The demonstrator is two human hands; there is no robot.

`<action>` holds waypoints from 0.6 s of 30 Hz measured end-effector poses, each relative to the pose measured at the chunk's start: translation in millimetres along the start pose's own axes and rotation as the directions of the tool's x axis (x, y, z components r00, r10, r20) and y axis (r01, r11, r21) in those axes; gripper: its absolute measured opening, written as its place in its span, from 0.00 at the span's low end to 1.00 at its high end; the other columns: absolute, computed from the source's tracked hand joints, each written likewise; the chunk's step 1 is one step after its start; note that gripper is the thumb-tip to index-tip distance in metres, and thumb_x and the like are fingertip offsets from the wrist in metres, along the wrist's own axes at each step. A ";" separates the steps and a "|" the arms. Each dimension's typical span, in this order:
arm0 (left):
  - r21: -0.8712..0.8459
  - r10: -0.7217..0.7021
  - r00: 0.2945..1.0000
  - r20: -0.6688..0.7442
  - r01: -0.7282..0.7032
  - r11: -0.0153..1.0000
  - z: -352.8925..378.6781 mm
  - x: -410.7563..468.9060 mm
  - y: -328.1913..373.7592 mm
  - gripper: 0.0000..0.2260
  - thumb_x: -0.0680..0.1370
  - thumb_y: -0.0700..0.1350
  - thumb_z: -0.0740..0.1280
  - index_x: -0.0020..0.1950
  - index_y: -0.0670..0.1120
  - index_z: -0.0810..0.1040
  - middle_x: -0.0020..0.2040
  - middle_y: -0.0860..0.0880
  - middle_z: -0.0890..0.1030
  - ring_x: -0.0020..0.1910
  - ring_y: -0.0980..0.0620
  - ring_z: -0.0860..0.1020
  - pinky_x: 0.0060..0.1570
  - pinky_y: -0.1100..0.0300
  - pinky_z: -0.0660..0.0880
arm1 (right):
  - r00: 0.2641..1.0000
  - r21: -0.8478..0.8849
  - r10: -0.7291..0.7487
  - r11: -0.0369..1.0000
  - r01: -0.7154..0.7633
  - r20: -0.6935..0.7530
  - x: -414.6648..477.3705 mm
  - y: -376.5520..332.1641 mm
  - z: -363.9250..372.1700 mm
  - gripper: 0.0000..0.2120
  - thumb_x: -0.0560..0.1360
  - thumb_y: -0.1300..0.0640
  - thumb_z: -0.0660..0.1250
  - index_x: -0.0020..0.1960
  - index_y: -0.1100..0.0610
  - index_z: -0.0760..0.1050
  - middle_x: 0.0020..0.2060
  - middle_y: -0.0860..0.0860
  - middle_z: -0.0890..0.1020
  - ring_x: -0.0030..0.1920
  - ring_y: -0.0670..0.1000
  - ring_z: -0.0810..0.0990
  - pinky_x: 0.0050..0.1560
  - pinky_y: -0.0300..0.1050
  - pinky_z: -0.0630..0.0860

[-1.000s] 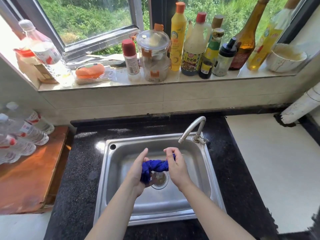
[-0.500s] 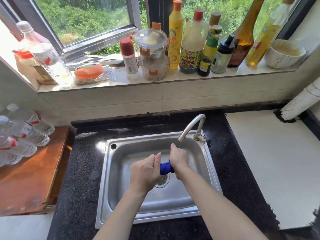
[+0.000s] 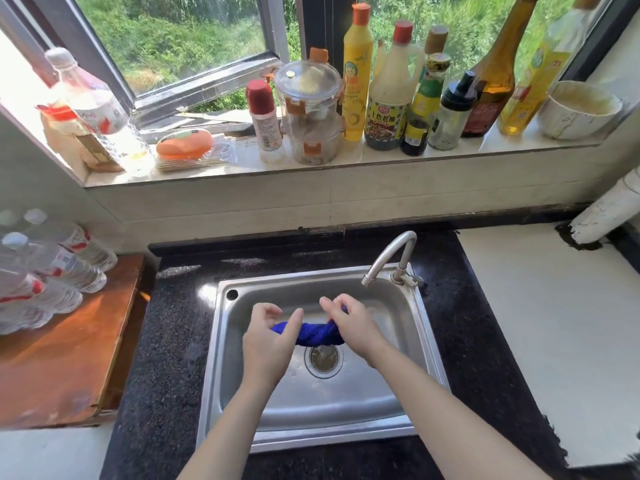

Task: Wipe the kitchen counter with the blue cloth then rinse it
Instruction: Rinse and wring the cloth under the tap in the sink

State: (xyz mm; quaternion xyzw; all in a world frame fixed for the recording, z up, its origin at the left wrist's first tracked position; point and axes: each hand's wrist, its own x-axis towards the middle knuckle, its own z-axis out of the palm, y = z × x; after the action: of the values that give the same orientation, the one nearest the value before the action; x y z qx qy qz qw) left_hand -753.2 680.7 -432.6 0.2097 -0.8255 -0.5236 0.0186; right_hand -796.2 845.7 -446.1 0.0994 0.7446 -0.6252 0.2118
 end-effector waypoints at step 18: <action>-0.336 -0.061 0.938 0.343 0.182 0.924 -20.4 12.5 -0.9 0.09 0.76 0.44 0.74 0.48 0.47 0.74 0.36 0.47 0.75 0.27 0.53 0.68 0.24 0.61 0.63 | 0.931 -0.470 -0.195 0.819 0.328 0.309 -4.8 0.9 -19.0 0.26 0.69 0.41 0.77 0.64 0.43 0.75 0.51 0.40 0.82 0.51 0.40 0.80 0.56 0.38 0.76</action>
State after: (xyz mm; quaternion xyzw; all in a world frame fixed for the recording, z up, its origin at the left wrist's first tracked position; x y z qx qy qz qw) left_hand -759.2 658.4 -426.6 0.1647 -0.6916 -0.6942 -0.1126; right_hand -795.2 864.9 -442.3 -0.1435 0.8582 -0.4343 0.2329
